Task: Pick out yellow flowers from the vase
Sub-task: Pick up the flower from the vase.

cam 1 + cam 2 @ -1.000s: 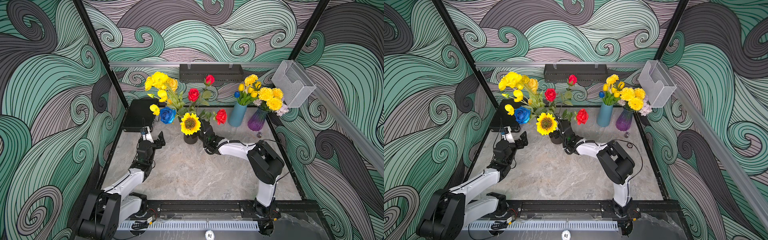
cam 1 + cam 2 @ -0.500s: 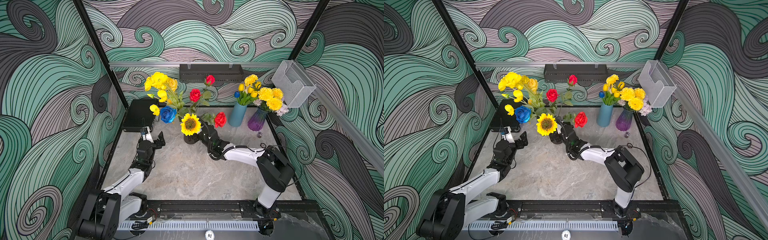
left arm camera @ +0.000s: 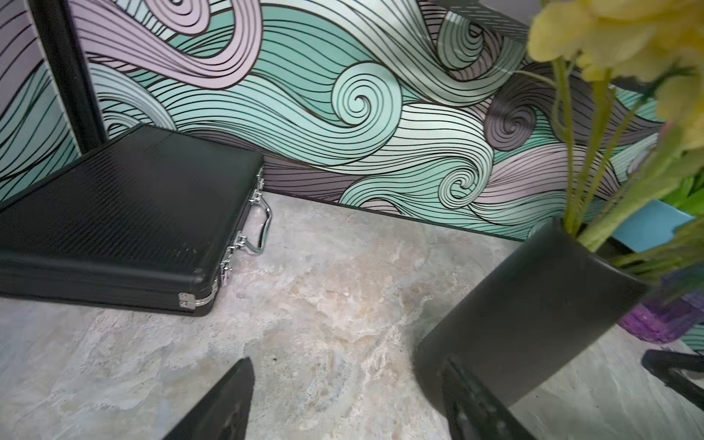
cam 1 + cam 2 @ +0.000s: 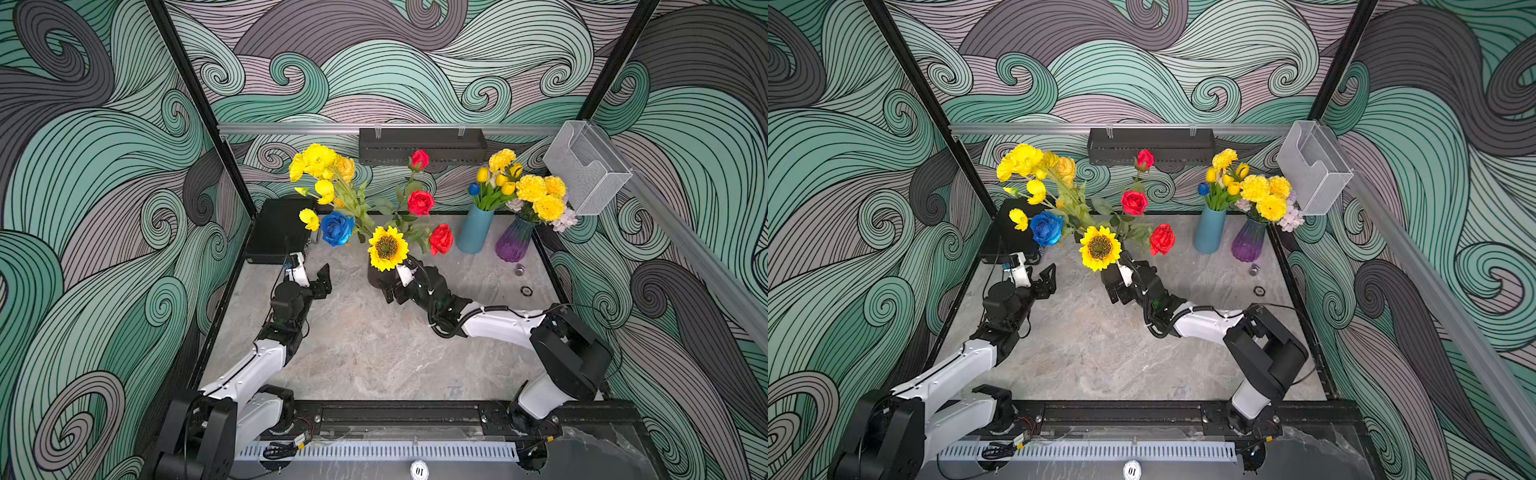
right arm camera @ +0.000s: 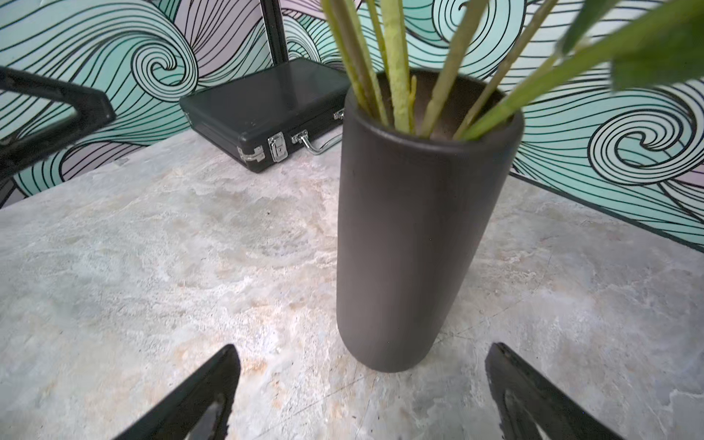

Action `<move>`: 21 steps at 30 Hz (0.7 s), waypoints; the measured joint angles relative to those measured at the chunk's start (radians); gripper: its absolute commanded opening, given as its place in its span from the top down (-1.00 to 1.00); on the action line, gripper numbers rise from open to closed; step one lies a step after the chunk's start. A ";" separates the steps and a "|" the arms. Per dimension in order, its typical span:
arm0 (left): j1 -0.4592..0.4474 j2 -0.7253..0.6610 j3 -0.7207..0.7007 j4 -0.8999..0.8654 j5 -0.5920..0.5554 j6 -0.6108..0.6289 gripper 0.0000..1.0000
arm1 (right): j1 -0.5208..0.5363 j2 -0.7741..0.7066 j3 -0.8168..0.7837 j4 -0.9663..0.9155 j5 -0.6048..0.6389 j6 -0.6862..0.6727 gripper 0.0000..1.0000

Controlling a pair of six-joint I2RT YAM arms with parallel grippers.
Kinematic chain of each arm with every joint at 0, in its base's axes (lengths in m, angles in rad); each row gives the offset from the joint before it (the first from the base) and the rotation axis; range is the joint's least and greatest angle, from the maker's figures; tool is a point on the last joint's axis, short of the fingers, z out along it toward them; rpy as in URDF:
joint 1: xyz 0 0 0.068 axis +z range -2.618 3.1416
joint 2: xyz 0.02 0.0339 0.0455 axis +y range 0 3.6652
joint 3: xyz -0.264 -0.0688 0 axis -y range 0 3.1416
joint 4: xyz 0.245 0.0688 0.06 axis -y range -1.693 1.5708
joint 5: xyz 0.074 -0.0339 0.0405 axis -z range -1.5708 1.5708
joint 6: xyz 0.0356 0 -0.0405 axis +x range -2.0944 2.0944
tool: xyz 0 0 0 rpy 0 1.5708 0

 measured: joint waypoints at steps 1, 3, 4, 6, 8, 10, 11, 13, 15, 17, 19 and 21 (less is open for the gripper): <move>-0.012 0.000 0.000 0.010 0.018 0.005 -0.42 | 0.001 -0.005 -0.009 0.000 -0.003 0.000 -0.95; -0.037 -0.002 0.000 0.028 0.045 0.019 -0.39 | 0.003 -0.018 -0.026 0.000 -0.010 0.000 -0.93; -0.054 -0.003 0.000 0.040 0.059 0.030 -0.38 | 0.004 -0.026 -0.034 0.000 -0.014 0.000 -0.92; -0.087 -0.012 -0.003 0.064 0.079 0.055 -0.35 | 0.008 -0.042 -0.051 0.000 -0.018 0.000 -0.91; -0.126 -0.030 -0.013 0.096 0.094 0.089 -0.33 | 0.014 -0.067 -0.075 0.000 -0.023 0.000 -0.89; -0.157 -0.044 -0.019 0.122 0.108 0.119 -0.29 | 0.021 -0.090 -0.096 0.000 -0.026 -0.001 -0.88; -0.172 -0.048 -0.020 0.134 0.114 0.136 -0.25 | 0.025 -0.101 -0.106 0.000 -0.026 -0.002 -0.87; -0.194 -0.048 -0.020 0.158 0.129 0.169 -0.17 | 0.031 -0.120 -0.123 0.000 -0.027 -0.005 -0.85; -0.214 -0.042 -0.019 0.174 0.143 0.202 -0.09 | 0.035 -0.135 -0.138 0.001 -0.029 -0.007 -0.84; -0.231 -0.025 -0.018 0.192 0.155 0.237 -0.05 | 0.036 -0.148 -0.151 0.001 -0.030 -0.008 -0.83; -0.246 -0.006 -0.014 0.199 0.159 0.261 0.00 | 0.036 -0.158 -0.164 0.006 -0.030 -0.009 -0.83; -0.264 0.016 0.000 0.202 0.160 0.288 0.05 | 0.036 -0.166 -0.172 0.011 -0.030 -0.010 -0.82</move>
